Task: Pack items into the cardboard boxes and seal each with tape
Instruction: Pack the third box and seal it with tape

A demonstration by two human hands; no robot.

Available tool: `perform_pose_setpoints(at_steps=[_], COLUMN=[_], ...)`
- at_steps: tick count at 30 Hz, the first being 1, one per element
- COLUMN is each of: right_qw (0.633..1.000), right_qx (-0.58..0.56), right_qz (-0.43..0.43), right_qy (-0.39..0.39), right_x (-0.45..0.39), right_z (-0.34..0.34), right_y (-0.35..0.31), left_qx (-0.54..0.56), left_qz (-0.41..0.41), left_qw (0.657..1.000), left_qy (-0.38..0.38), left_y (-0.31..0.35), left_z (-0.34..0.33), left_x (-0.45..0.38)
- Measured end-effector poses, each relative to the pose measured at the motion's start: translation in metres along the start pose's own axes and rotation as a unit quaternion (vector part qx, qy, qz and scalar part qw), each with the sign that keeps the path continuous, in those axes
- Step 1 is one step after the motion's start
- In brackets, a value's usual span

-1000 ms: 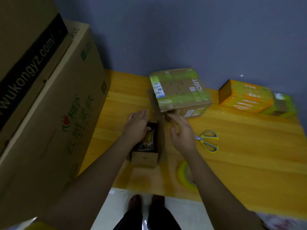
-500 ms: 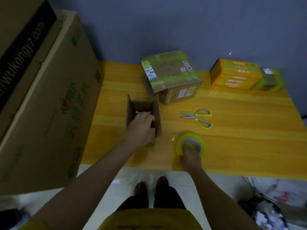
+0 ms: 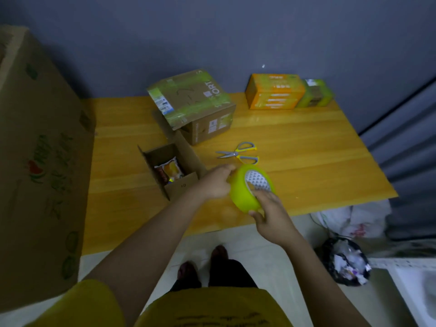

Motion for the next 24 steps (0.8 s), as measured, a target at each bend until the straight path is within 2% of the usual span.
perform_pose_setpoints(at_steps=[4, 11, 15, 20, 24], right_qw=[1.0, 0.998, 0.997, 0.995, 0.992], right_qx=[-0.021, -0.06, -0.069, -0.085, -0.111], right_qz=[0.002, 0.029, 0.028, 0.046, 0.054], right_qy=[0.019, 0.009, -0.003, -0.005, -0.03], right_x=[0.006, 0.001, -0.008, -0.015, -0.021], right_z=[0.013, 0.016, 0.015, 0.009, 0.005], right_y=[0.001, -0.017, -0.026, -0.039, -0.049], left_qx=[0.015, 0.06, 0.087, 0.094, 0.066], left_qz=[0.009, -0.043, -0.05, -0.024, 0.001], left_qw=[1.0, 0.996, 0.986, 0.99, 0.99], left_qy=[0.003, 0.048, 0.131, 0.104, 0.123], left_y=[0.007, 0.015, 0.016, 0.007, -0.002], left_z=[0.015, 0.036, 0.054, 0.07, 0.078], left_x=[0.003, 0.013, 0.023, 0.039, 0.046])
Point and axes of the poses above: each hand's wrist, its own x-axis away from the middle knuckle, its own z-axis out of the back of the hand, y = z × x, the point moved 4 cm from there along -x, towards the middle knuckle, and after that the axes turned 3 degrees about -z, right-handed, at the moved point
